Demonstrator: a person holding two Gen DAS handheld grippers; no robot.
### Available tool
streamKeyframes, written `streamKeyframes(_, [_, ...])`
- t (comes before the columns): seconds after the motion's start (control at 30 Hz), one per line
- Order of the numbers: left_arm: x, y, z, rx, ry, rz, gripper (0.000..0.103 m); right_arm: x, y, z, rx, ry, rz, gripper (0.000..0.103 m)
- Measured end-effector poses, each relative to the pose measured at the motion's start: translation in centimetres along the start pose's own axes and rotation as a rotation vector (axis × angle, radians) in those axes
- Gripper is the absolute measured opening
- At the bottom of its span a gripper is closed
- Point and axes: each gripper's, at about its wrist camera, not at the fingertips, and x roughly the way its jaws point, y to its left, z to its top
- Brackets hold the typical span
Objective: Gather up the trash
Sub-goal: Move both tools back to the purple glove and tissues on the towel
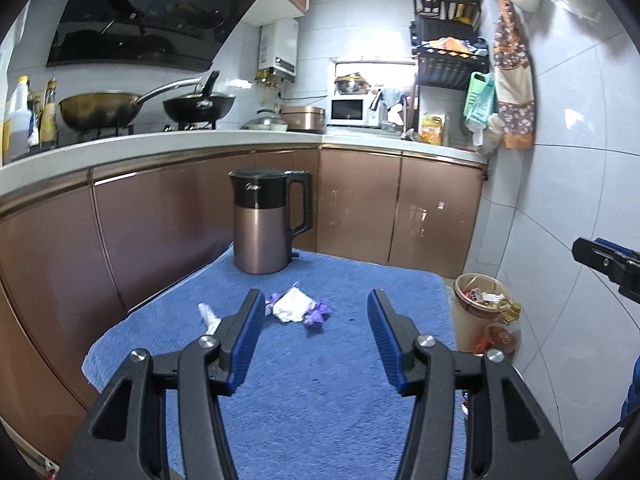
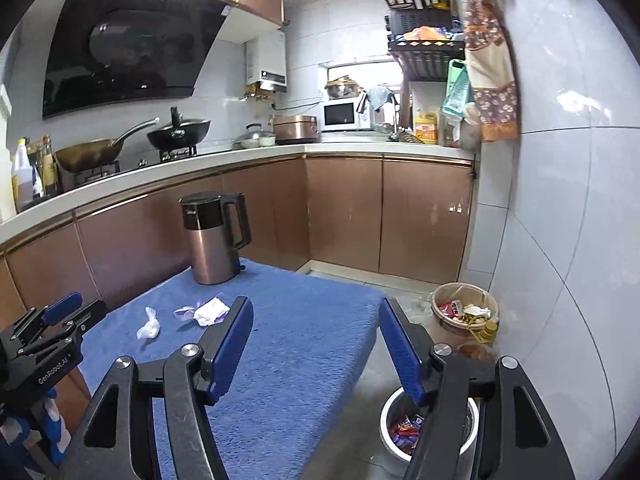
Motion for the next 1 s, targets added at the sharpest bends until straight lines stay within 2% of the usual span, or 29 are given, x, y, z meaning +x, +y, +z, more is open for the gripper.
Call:
streamKeyframes(0.17, [1.7, 1.9, -1.0, -0.031, 0.049, 0.019, 0.051, 1.5, 0.5, -0.4, -0.007, 0.034, 0.01, 0.064])
streamKeyframes(0.4, [6.0, 5.2, -4.1, -0.083, 0.21, 0.035, 0.052, 4.7, 0.4, -1.3, 0.003, 0.1, 0.02, 0.065])
streamKeyframes(0.57, [8.6, 7.2, -6.0, -0.124, 0.295, 0.03, 0.052, 7.6, 0.5, -2.2, 0.013, 0.155, 0.037, 0.065])
streamKeyframes(0.77, [11.1, 8.8, -6.6, -0.171, 0.342, 0.022, 0.052, 11.0, 0.5, -3.2, 0.02, 0.209, 0.068, 0.065])
streamKeyframes(1.0, [12.3, 9.3, -7.4, -0.17, 0.356, 0.033, 0.052, 13.7, -0.2, -4.7, 0.042, 0.258, 0.08, 0.065])
